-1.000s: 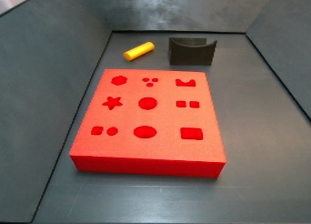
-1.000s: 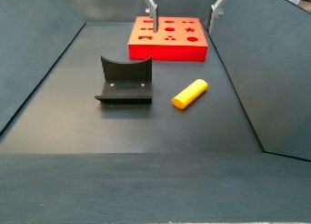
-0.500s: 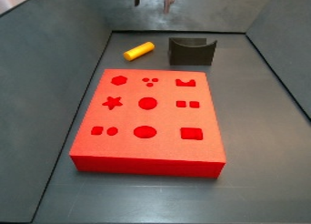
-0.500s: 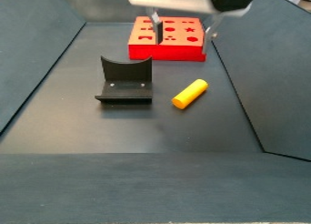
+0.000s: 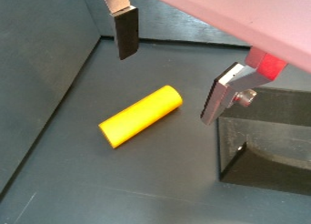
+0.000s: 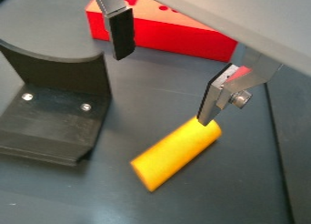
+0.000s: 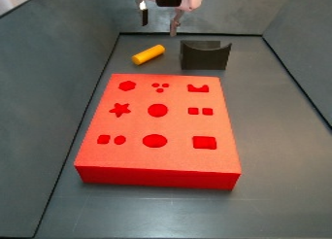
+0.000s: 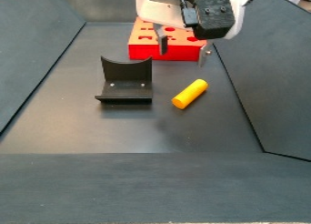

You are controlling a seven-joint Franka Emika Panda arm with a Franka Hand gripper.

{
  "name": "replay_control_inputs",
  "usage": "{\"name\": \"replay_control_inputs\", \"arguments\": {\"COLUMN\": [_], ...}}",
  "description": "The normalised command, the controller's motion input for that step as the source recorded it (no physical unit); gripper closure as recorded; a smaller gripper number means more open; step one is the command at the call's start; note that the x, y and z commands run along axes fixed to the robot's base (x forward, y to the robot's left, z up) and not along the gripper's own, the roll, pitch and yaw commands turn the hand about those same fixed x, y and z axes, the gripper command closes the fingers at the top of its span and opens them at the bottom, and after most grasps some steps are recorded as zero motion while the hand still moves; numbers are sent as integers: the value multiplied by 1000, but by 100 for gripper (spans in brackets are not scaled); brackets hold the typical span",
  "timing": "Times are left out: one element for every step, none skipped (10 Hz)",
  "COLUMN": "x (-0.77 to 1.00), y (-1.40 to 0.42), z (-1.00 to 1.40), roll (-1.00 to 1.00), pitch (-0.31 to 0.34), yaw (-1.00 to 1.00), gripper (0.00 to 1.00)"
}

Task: Pick up the oval object. Move up. Place the oval object on the fixture. Regrasp the oval object. Move to above the board. Insert the oval object.
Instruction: Pick up the oval object.

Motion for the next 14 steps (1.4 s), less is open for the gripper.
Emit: {"name": "replay_control_inputs", "arguments": {"x": [-480, -400, -300, -20, 74, 77, 0, -17, -14, -9, -117, -126, -151, -89], "y": [-60, -20, 0, 0, 0, 0, 0, 0, 0, 0, 0, 0, 0, 0], "z": [-791, -737, -649, -563, -554, -483, -380, -260, -66, -66, -171, -180, -177, -60], "roll": [0, -30, -86, -113, -100, -74, -21, 0, 0, 0, 0, 0, -20, -39], "pitch": [-223, -239, -260, -236, -166, -124, -101, -81, -11, -1, -40, -66, -94, -60], "yaw": [20, 17, 0, 0, -66, -97, -66, -20, 0, 0, 0, 0, 0, 0], "gripper": [0, 0, 0, 0, 0, 0, 0, 0, 0, 0, 0, 0, 0, 0]}}
